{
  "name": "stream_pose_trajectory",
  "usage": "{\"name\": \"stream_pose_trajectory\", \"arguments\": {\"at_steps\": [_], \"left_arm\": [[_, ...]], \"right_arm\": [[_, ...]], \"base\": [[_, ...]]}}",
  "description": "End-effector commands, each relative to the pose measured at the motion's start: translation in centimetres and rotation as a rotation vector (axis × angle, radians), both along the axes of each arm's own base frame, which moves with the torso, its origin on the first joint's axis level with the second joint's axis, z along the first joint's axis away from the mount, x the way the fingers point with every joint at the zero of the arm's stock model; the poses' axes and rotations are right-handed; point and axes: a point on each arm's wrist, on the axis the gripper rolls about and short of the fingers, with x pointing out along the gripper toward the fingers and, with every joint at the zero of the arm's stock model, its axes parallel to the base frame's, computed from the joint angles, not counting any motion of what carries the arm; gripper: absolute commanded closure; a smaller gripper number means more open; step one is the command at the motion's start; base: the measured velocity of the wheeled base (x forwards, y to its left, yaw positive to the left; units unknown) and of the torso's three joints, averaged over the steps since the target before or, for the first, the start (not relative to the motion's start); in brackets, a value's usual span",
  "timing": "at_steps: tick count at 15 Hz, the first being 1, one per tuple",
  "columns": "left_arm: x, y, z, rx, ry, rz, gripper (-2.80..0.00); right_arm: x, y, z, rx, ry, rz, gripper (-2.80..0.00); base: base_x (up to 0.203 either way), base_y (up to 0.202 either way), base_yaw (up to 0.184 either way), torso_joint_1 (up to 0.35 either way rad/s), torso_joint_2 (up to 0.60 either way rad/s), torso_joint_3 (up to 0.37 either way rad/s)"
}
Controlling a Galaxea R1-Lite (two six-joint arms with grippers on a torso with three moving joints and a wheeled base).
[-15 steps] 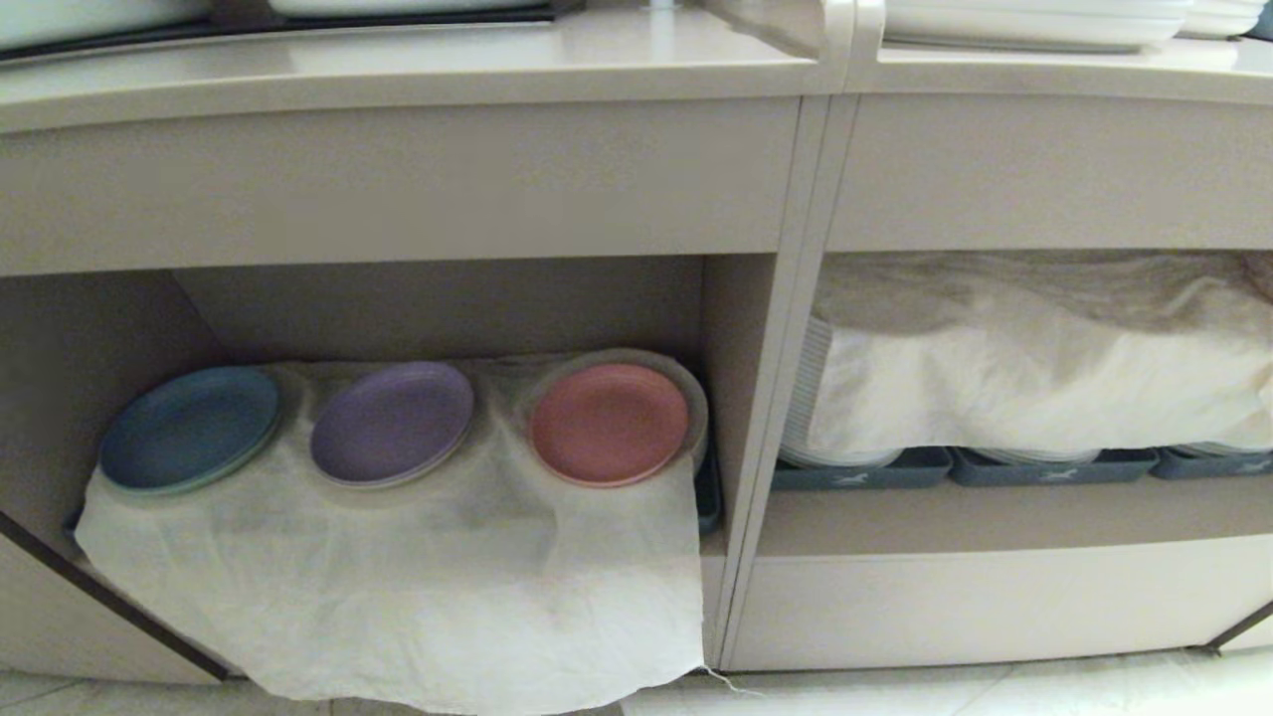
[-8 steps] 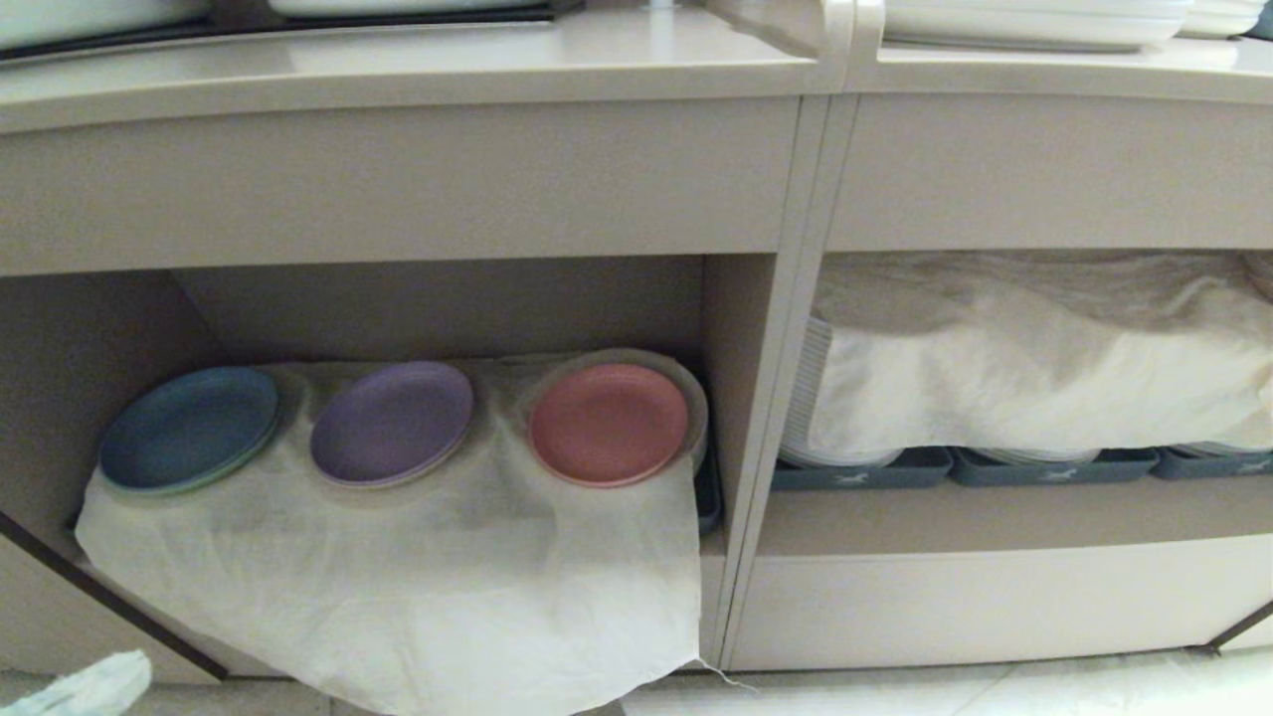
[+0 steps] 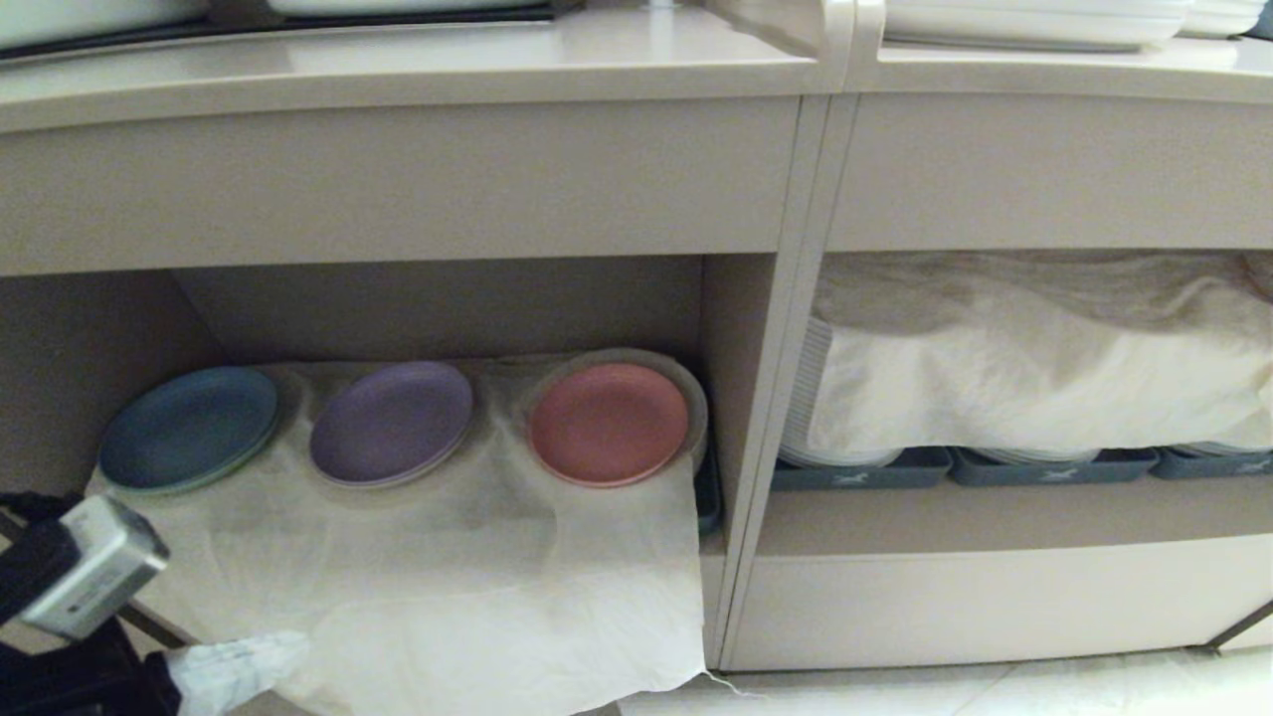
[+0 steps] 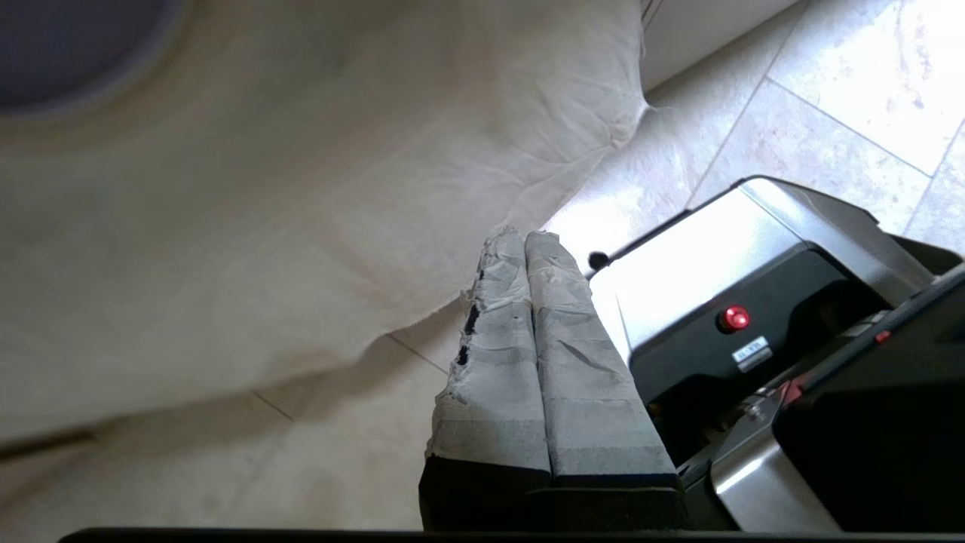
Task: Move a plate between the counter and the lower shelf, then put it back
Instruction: Pick up the plate in the cupboard
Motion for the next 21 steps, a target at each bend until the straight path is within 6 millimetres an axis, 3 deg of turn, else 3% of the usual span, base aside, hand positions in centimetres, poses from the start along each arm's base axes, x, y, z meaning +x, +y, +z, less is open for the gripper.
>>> {"name": "stream_pose_trajectory", "arguments": {"at_steps": [1,5,13,17,21], "left_arm": [[3.4,-0.8,-1.6,-0.001,0.135,0.038,0.0],[7.0,-2.1,-2.8,-0.097,0.19,0.16,0.0],[10.5,-9.1,-6.0,-0.221,0.267,0.339,0.0],[13.1,-11.6,-6.4,-0.312,0.278,0.441,0.0],[14.5,-12.6,-7.1,-0.349,0.307,0.499,0.0]], "right_arm": [[0.0,0.0,0.0,0.001,-0.001,0.0,0.0],[0.0,0.0,0.0,0.001,-0.001,0.0,0.0],[0.0,0.0,0.0,0.001,-0.001,0.0,0.0],[0.0,0.0,0.0,0.001,-0.001,0.0,0.0],[0.0,0.0,0.0,0.001,-0.001,0.0,0.0]], "base": [[0.0,0.0,0.0,0.0,0.0,0.0],[0.0,0.0,0.0,0.0,0.0,0.0],[0.0,0.0,0.0,0.0,0.0,0.0],[0.0,0.0,0.0,0.0,0.0,0.0],[0.0,0.0,0.0,0.0,0.0,0.0]]}}
